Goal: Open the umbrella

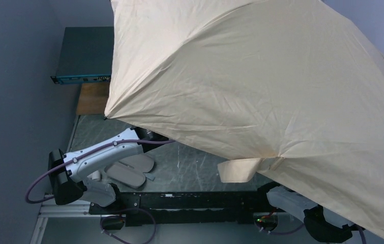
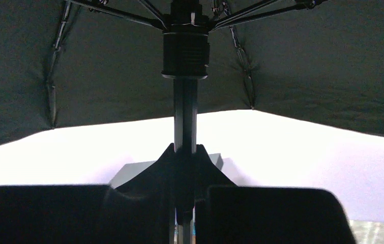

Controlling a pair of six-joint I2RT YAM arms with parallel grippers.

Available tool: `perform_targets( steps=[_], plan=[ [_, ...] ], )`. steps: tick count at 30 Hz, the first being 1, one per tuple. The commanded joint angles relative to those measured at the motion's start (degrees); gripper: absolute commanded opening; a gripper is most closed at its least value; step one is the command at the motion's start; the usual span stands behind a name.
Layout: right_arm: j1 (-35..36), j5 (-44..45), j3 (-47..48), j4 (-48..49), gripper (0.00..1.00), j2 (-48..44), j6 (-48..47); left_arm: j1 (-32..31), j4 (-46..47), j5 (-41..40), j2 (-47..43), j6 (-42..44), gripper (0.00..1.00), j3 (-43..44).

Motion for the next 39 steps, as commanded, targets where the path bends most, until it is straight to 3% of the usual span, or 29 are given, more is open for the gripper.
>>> perform_targets(
  steps=[1,11,17,21,33,39],
  plan=[
    [0.2,3.9,-1.7,7.9,0.00,-1.8,-5.7,-1.0,-6.1,-4.8,-5.3,4.4,0.95,-0.5],
    [0.2,10.3,-5.6,10.2,0.00,-1.0,-14.1,-1.7,-32.0,-29.4,-18.9,11.7,1.00,-3.0],
    [0.1,13.7,-7.0,10.0,0.00,0.6,-16.0,-1.7,-46.9,-46.4,-26.8,9.8,1.00,-7.3],
    [0.0,15.2,-7.6,8.4,0.00,1.5,-16.1,-1.6,-53.8,-53.1,-30.0,7.5,0.99,-9.8],
    [-4.8,17.4,-4.8,-2.4,0.00,9.8,-11.9,-1.6,-53.8,-59.3,-42.0,4.1,0.99,-24.1],
    [-10.8,12.7,-6.6,-4.6,0.00,12.5,-7.3,-1.6,-54.7,-57.6,-48.2,2.9,0.99,-28.0]
  ],
)
